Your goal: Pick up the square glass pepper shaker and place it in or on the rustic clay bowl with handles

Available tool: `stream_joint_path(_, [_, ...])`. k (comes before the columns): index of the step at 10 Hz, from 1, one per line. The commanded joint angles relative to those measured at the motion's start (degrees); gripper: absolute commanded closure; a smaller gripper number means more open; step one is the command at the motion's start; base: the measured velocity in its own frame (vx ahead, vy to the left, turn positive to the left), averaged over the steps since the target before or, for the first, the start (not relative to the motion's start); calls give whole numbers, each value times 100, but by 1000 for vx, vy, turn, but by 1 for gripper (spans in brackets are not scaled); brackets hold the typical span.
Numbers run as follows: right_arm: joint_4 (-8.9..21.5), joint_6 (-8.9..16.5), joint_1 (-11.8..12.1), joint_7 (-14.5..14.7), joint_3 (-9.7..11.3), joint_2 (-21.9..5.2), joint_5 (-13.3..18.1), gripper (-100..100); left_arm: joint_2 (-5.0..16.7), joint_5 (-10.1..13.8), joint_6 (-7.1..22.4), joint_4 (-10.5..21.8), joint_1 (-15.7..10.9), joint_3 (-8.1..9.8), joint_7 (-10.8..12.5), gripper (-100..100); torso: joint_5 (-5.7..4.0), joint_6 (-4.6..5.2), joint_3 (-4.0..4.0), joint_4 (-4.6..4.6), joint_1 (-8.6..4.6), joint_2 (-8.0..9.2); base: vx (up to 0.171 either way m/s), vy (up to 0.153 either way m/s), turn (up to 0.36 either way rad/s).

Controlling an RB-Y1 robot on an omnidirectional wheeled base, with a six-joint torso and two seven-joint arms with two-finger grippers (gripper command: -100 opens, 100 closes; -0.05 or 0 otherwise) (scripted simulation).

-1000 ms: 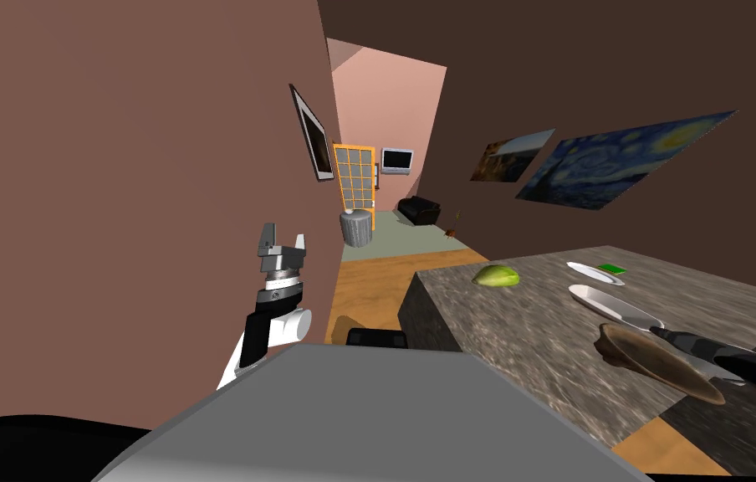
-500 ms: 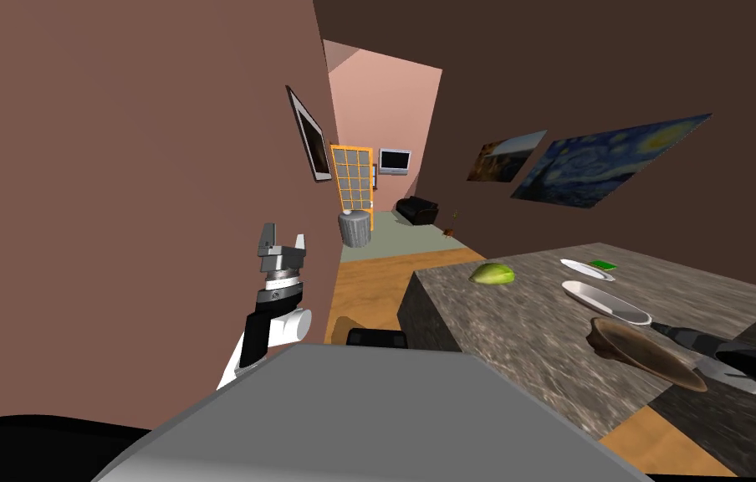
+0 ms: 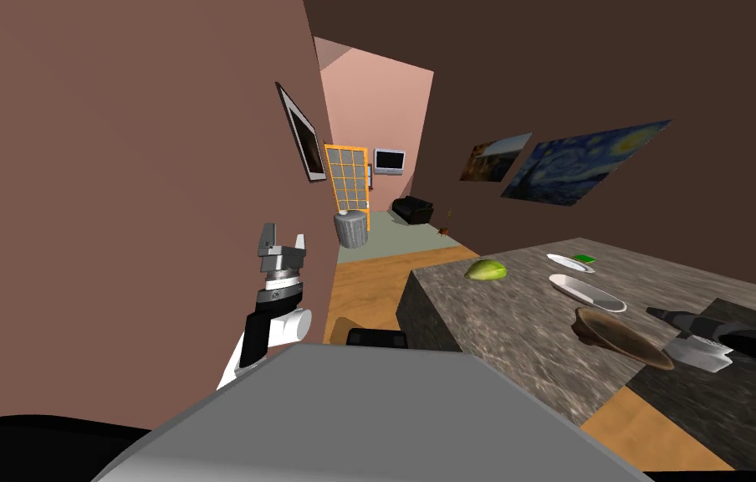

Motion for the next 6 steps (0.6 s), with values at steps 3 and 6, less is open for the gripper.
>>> stream_joint_path(3, [-200, -6, 156, -128, 8, -331, -171, -100, 0, 0, 0, 0, 0, 0, 0, 0, -1, -1, 0, 0, -1, 0, 2, 8, -66])
stream_joint_path(6, [-287, 19, 284, -162, -99, -396, -182, 0, 0, 0, 0, 0, 0, 0, 0, 0, -3, -2, 0, 0, -4, 1, 0, 2, -20])
